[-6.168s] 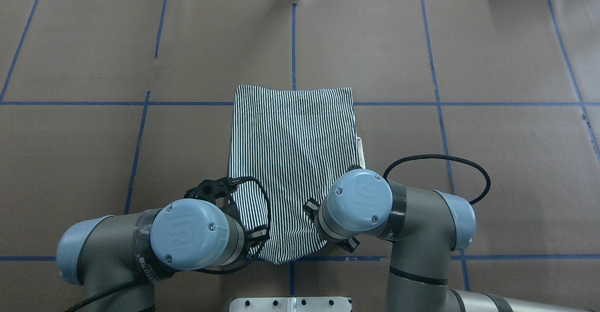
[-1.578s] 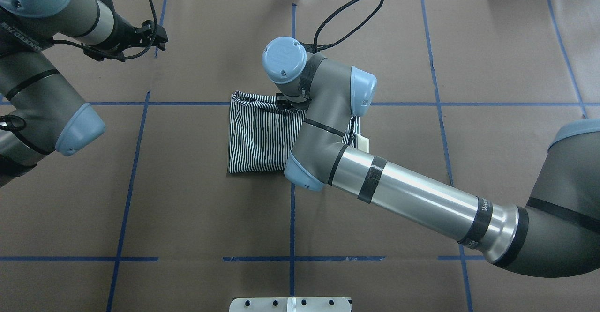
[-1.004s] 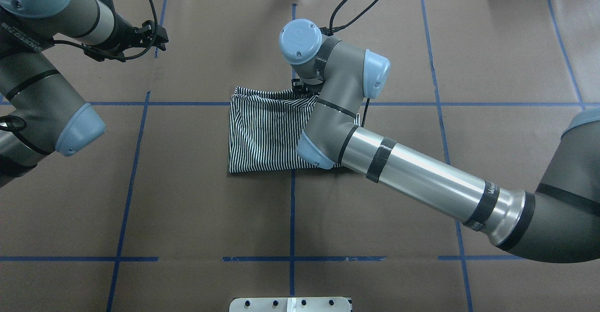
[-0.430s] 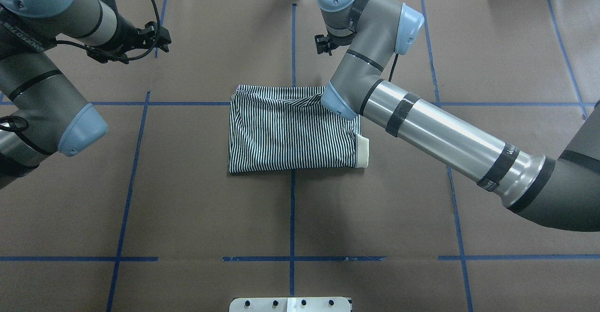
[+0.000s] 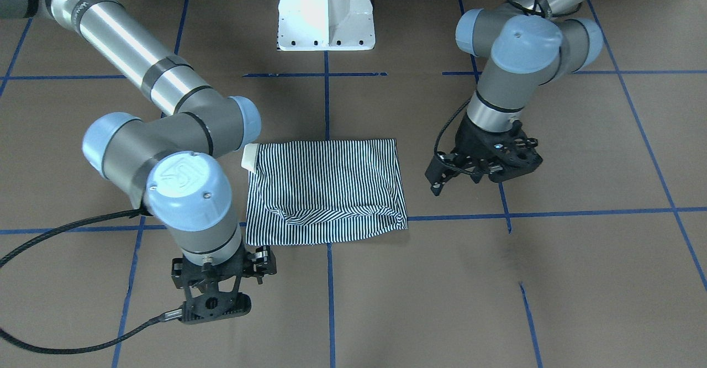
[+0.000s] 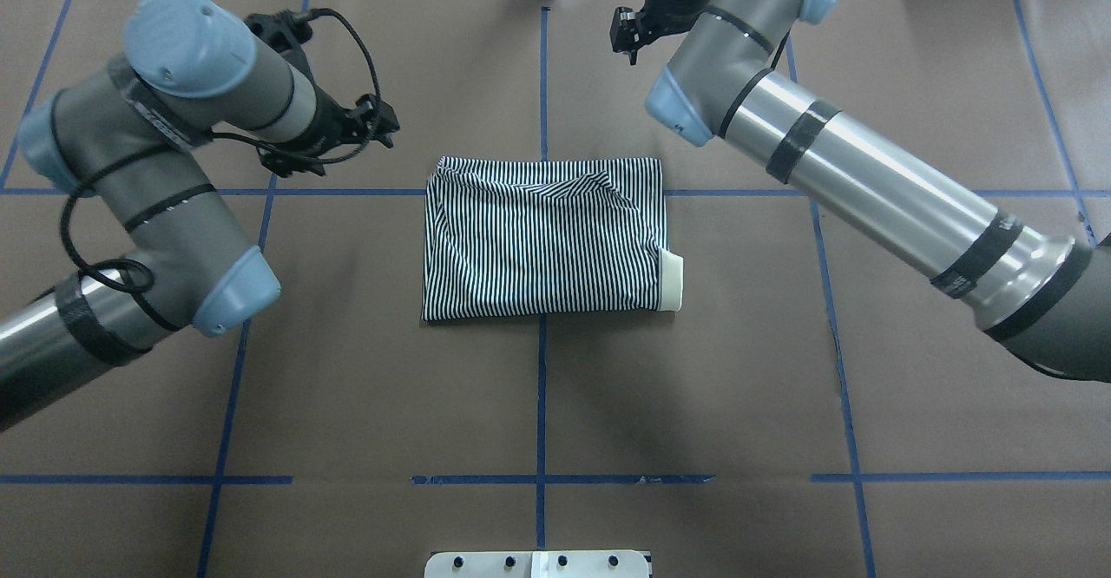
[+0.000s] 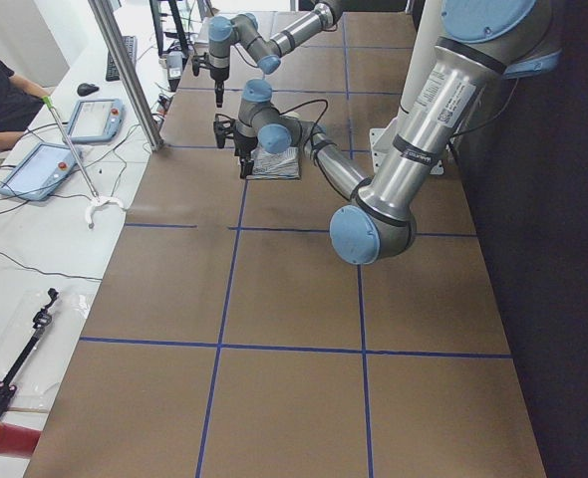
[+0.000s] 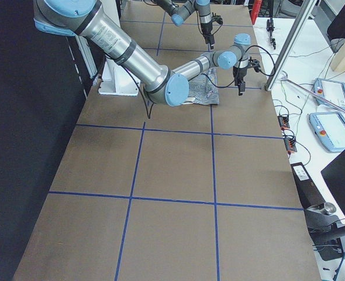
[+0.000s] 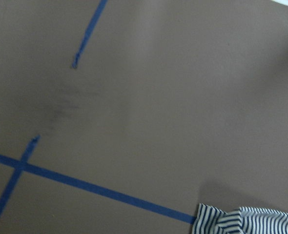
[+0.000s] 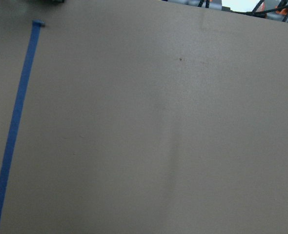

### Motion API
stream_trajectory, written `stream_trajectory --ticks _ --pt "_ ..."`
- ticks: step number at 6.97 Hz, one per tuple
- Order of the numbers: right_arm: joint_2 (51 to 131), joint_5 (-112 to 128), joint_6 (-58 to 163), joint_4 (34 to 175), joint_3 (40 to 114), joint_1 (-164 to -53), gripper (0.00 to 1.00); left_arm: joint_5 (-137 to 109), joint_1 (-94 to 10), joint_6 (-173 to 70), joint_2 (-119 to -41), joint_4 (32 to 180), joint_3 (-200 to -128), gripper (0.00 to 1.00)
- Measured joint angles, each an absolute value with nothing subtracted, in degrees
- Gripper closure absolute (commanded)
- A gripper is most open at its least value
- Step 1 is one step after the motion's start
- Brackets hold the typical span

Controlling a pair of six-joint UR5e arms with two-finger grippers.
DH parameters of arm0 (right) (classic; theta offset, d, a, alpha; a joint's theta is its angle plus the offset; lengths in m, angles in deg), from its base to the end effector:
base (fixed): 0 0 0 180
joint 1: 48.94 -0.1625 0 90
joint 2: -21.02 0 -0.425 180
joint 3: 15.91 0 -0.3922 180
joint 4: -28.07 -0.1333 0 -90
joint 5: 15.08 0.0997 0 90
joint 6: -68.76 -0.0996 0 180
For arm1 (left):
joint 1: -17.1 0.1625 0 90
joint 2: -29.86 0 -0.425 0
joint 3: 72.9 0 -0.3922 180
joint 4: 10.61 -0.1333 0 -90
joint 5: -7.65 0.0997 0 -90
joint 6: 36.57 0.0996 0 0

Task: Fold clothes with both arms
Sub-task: 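Lift the right gripper away from the shirt toward the far corner, then lower the left gripper to smooth the shirt's far corner nearest it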

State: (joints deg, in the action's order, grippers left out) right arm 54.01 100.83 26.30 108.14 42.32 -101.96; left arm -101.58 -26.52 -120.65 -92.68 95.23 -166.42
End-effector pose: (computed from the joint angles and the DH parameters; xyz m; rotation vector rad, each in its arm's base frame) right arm -0.4362 -0.7285 0.2425 0.1840 -0.7217 -0.0476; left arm 0.4238 -0.5427 0.2695 0.0931 0.9534 -0.4556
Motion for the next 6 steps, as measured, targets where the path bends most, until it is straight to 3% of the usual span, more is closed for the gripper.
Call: stream_trajectory --ticks 6 --pt "62.88 113.58 36.36 108.23 46.27 -112.81 0.0 -101.16 -20.34 -134.29 -106.13 114.84 -143.18 0.0"
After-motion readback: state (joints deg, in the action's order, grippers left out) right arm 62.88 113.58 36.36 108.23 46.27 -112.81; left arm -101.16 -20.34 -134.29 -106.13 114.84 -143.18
